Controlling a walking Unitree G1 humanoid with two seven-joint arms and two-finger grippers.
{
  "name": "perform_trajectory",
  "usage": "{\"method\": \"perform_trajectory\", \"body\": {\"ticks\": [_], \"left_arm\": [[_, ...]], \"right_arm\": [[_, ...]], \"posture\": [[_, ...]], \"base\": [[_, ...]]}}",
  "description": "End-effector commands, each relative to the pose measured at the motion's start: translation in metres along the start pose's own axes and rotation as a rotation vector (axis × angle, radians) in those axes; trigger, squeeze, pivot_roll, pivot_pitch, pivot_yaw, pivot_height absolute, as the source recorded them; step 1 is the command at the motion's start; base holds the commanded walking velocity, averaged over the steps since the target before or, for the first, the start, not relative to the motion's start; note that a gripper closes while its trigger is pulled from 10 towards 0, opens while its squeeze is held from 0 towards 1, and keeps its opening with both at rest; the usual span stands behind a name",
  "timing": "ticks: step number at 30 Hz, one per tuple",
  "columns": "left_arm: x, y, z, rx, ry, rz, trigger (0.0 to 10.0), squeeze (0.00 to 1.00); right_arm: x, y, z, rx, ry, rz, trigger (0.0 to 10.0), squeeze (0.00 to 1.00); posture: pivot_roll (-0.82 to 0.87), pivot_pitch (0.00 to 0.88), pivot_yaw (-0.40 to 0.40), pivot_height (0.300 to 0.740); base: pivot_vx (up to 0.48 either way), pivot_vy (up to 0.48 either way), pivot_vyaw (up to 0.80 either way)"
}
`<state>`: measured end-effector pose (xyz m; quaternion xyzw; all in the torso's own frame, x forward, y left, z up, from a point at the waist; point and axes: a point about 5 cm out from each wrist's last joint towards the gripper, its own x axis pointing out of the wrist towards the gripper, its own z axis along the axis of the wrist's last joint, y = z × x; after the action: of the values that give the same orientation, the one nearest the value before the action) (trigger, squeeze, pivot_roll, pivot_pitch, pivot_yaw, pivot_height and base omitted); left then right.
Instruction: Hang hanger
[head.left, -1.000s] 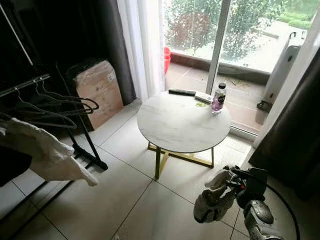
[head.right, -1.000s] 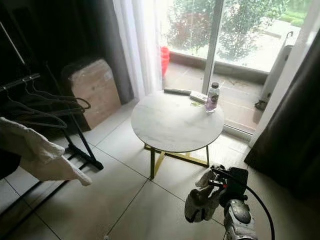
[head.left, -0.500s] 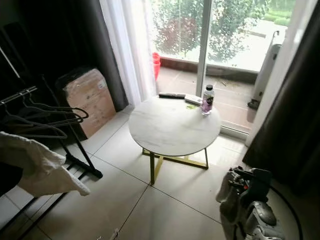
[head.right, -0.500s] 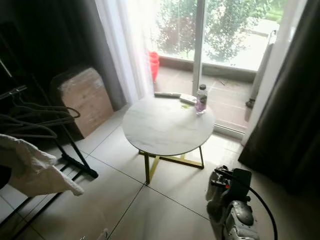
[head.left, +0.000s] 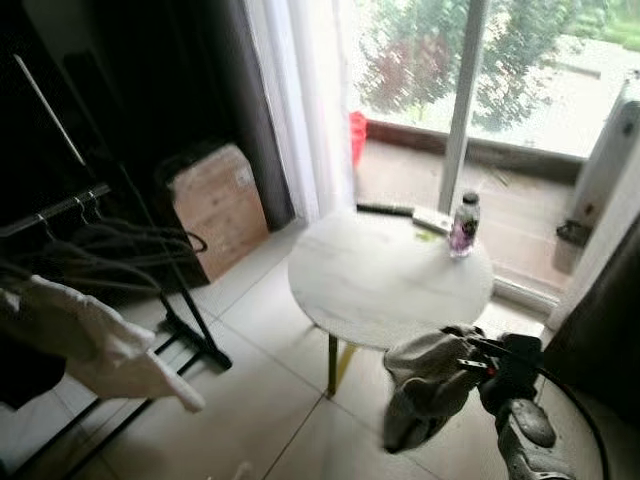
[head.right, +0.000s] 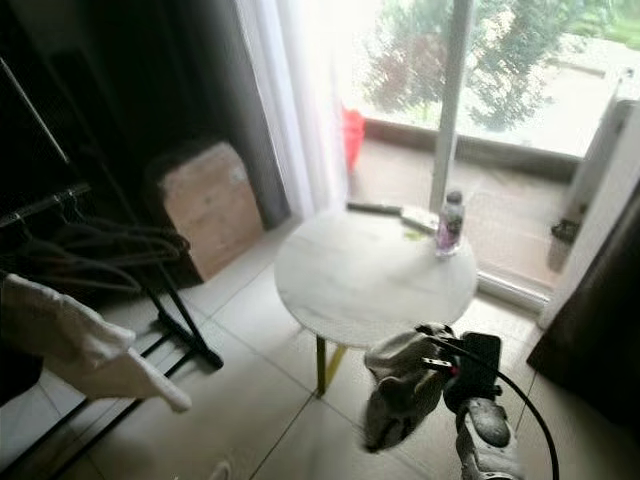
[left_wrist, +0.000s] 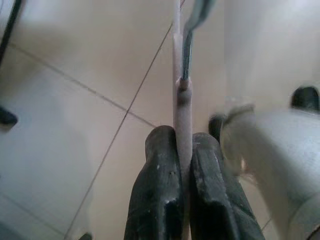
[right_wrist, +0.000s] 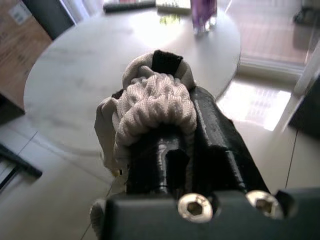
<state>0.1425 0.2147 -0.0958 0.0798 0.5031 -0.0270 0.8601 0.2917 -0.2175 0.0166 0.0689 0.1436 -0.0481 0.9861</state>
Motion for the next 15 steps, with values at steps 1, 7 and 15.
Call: {"method": "perform_trajectory", "body": {"ticks": [1, 7, 15], "left_arm": [[-0.003, 0.011, -0.006, 0.002, 0.018, 0.032, 10.0, 0.0], [-0.002, 0.011, -0.005, 0.0, 0.016, 0.03, 10.0, 0.0], [-0.002, 0.011, -0.004, 0.0, 0.016, 0.026, 10.0, 0.0]], "right_arm": [[0.005, 0.013, 0.007, 0.008, -0.033, 0.035, 10.0, 0.0], [0.005, 0.016, 0.01, -0.019, -0.046, 0.058, 10.0, 0.0], [0.011, 0.048, 0.046, -0.103, -0.227, 0.252, 10.0, 0.0]], "posture": [[-0.06, 0.045, 0.044, 0.74], [-0.06, 0.048, 0.043, 0.74], [-0.07, 0.051, 0.046, 0.74]], "base": [[0.382, 0.0, 0.0], [0.384, 0.0, 0.0], [0.385, 0.0, 0.0]]}}
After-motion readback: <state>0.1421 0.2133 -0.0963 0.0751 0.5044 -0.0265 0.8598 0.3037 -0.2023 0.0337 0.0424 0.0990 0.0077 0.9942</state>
